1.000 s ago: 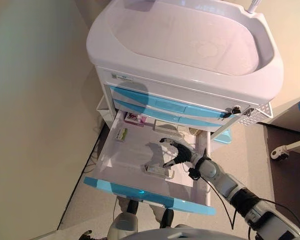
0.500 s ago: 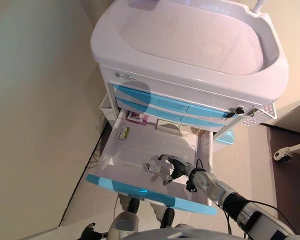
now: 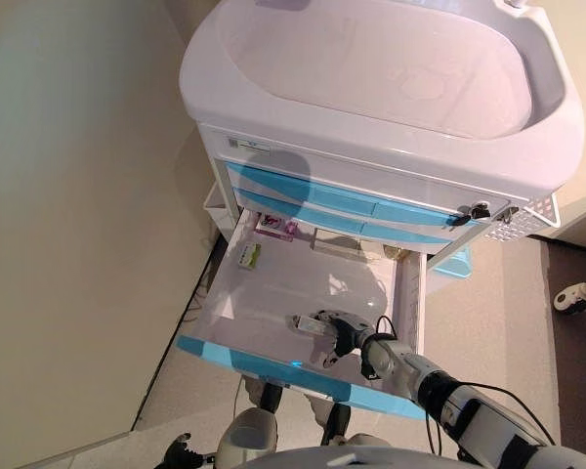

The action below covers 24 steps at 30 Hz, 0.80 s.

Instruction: Open the drawer and pick up the medicine

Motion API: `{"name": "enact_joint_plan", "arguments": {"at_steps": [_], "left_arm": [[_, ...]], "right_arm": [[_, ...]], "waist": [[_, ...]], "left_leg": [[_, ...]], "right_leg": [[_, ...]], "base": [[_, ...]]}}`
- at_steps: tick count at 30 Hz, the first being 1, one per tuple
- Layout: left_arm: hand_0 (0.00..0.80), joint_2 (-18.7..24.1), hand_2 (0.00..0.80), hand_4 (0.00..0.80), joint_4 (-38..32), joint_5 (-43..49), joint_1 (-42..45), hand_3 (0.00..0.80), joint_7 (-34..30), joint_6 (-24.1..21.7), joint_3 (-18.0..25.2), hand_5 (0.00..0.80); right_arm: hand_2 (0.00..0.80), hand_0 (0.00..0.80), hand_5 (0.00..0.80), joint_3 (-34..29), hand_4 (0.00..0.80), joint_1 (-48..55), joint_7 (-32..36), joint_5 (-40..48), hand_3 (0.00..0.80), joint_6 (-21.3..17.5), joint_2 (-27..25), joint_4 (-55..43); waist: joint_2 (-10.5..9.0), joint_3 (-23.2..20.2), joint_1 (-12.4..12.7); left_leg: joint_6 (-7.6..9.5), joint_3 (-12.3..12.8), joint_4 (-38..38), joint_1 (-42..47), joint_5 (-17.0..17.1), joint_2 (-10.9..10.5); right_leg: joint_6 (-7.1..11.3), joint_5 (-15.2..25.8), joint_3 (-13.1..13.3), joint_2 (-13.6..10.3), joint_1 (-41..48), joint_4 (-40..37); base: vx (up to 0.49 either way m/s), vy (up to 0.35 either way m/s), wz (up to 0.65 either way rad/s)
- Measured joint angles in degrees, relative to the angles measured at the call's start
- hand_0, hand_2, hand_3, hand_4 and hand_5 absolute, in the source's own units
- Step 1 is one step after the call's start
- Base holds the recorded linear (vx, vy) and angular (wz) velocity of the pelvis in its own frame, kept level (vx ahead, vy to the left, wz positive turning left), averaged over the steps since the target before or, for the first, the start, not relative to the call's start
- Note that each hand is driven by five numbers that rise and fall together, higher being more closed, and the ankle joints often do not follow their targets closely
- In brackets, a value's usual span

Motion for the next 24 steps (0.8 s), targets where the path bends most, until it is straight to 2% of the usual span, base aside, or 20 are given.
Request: {"name": "enact_joint_plan", "arguments": {"at_steps": [10, 14, 15, 20, 22, 23, 24], "left_arm": [[0.0, -1.0, 0.0, 0.0, -0.2, -0.1, -0.4, 0.0, 0.8, 0.0, -0.4, 0.0], [0.0, -1.1, 0.0, 0.0, -0.3, -0.2, -1.0, 0.0, 1.4, 0.0, -1.5, 0.0], [0.0, -0.9, 0.0, 0.0, -1.4, -0.6, -1.0, 0.0, 2.0, 0.0, -2.8, 0.0], [0.0, -1.2, 0.0, 0.0, -1.5, -1.1, -1.5, 0.0, 2.4, -0.6, -3.9, 0.0], [0.0, -1.3, 0.0, 0.0, -1.3, -1.2, -1.5, 0.0, 2.4, -0.7, -3.9, 0.0], [0.0, -1.3, 0.0, 0.0, -1.2, -1.2, -1.6, 0.0, 2.4, -0.7, -3.9, 0.0], [0.0, -1.3, 0.0, 0.0, -1.0, -1.2, -1.7, 0.0, 2.4, -0.7, -3.9, 0.0]], "right_arm": [[0.0, 0.0, 0.0, -0.8, 0.0, -0.9, -3.3, 0.0, 0.0, 0.8, 0.2, 0.9], [0.0, 0.0, 0.0, -0.8, 0.0, -1.7, -4.6, 0.0, 0.0, 0.8, 0.6, 1.7], [0.0, 0.0, 0.0, -0.8, 0.0, -2.3, -5.1, 0.0, 0.0, 0.8, 0.8, 2.9], [0.0, 0.0, 0.0, -1.7, 0.0, -4.8, -6.3, -0.1, 0.0, 0.9, 1.6, 6.0], [0.389, 0.389, 0.389, -1.8, 0.389, -5.2, -6.9, -0.8, 0.389, 1.1, 1.9, 7.1], [0.508, 0.508, 0.508, -1.7, 0.508, -5.6, -7.8, -2.0, 0.508, 1.5, 1.9, 7.1], [0.577, 0.577, 0.577, -1.7, 0.577, -5.9, -7.9, -2.5, 0.577, 1.7, 1.9, 7.5]], "waist": [[1.07, -0.2, -0.1], [1.28, -0.1, -0.1], [1.47, -0.1, -0.1], [2.61, 0.4, -0.1], [2.63, 0.4, -0.1], [2.63, 0.4, -0.1], [2.63, 0.4, -0.1]], "left_leg": [[0.03, -0.1, 0.2, -1.1, 0.1, -0.1], [0.02, -0.2, 0.3, -1.9, 0.2, -0.1], [0.02, -0.2, 0.3, -1.9, 0.2, -0.1], [0.0, -0.4, 0.3, -2.3, 0.2, -0.1], [0.0, -0.6, 0.4, -2.6, 0.2, -0.1], [0.0, -0.9, 0.4, -2.7, 0.2, -0.1], [-0.01, -1.0, 0.4, -2.7, 0.2, -0.1]], "right_leg": [[-0.04, 0.0, -0.1, 0.0, -1.1, 0.0], [-0.08, 0.1, -0.1, 0.0, -1.8, 0.1], [-0.08, 0.1, -0.1, 0.0, -1.8, 0.1], [-0.08, 0.1, -0.3, 0.0, -2.1, 0.1], [-0.08, 0.1, -0.5, 0.0, -2.2, 0.0], [-0.09, 0.0, -0.5, 0.0, -2.3, 0.0], [-0.09, 0.0, -0.5, 0.0, -2.3, 0.0]], "base": [[0.0, 0.002, 0.0], [0.0, 0.0, 0.0], [0.0, 0.0, 0.0], [0.003, 0.002, 0.02], [0.005, -0.003, 0.07], [0.007, -0.007, 0.07], [0.007, -0.007, 0.06]]}}
